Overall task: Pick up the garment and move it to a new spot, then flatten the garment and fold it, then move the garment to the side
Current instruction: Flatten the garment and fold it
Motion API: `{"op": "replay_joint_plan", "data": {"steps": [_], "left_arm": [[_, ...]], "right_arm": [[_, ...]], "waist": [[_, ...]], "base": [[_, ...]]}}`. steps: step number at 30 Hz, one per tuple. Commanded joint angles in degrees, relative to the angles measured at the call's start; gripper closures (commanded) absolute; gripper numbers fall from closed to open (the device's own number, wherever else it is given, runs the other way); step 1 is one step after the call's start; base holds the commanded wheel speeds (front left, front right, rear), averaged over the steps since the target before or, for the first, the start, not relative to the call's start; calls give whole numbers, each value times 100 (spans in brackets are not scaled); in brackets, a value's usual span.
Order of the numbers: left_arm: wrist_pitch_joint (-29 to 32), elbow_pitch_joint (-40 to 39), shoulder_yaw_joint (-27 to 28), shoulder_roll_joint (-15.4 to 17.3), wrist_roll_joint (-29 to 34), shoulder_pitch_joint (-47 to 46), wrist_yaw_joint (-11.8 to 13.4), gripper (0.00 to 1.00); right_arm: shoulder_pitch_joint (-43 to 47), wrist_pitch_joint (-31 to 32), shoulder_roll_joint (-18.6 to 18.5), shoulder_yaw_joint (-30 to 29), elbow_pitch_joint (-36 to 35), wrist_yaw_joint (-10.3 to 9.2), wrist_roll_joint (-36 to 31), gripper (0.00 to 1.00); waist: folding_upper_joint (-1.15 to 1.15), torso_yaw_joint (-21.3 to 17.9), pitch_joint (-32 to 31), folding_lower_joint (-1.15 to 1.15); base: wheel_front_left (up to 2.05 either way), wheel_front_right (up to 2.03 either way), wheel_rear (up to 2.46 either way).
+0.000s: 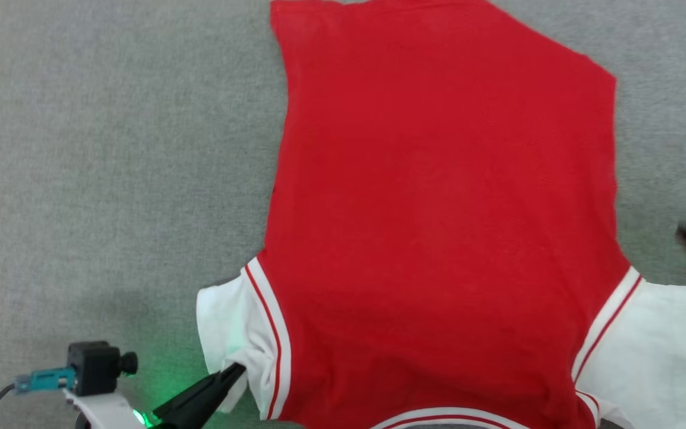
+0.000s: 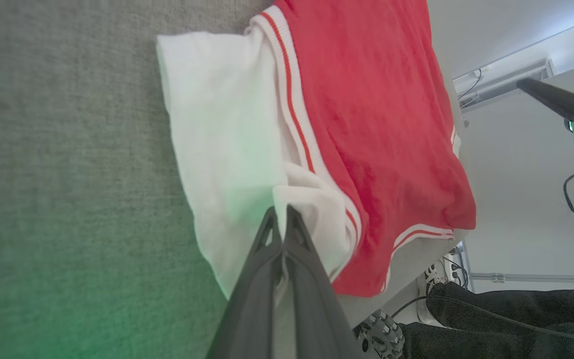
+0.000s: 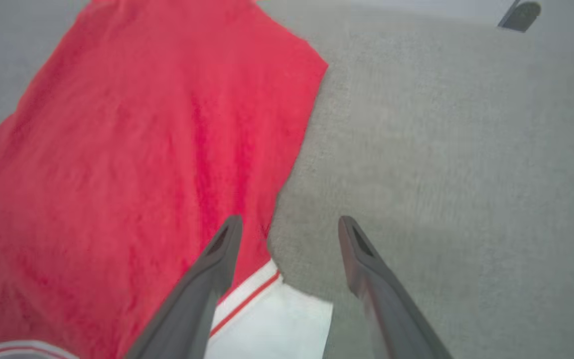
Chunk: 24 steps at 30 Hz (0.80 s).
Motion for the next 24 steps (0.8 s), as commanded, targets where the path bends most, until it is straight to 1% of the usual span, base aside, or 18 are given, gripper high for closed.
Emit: {"op": "replay_joint_plan", "data": {"steps": [1,4,8,12,15,18,21,24], "left_arm": [[-6,-40,-47,-44,62,-124,13,100],[-5,-80,-125,-72,91,-319,13,100],[-19,-135,-215,-111,125,-578,13,100],[-33,-172,-306,-141,162,-824,13,100],[-34,-187,-366,-175,176,-997,13,100],[-27,-168,-416,-225,199,-1154,15,100],[-32,-127,-476,-294,222,-1298,22,100],[-30,-73,-506,-350,204,-1427,42,100]], "right_arm": [[-512,128,-35,17,165,-2,-53,0],[-1650,354,-128,296,716,-2,-268,0],[-3158,544,-45,770,1712,-2,-665,0],[-4291,691,-6,1324,2662,-2,-1085,0],[-4889,738,-47,1696,3229,-2,-1343,0],[-5363,653,-93,1965,3711,-2,-1459,0],[-5692,604,-51,2105,4166,-2,-1502,0],[-5921,676,-88,2315,4561,-2,-1485,0]], "waist": [[0,181,215,0],[0,305,415,0],[0,476,717,0],[0,639,991,0],[0,755,1185,0],[0,841,1356,0],[0,907,1503,0],[0,947,1608,0]], "base": [[0,0,0],[0,0,0],[0,0,0],[0,0,0],[0,0,0],[0,0,0],[0,0,0],[0,0,0]]}}
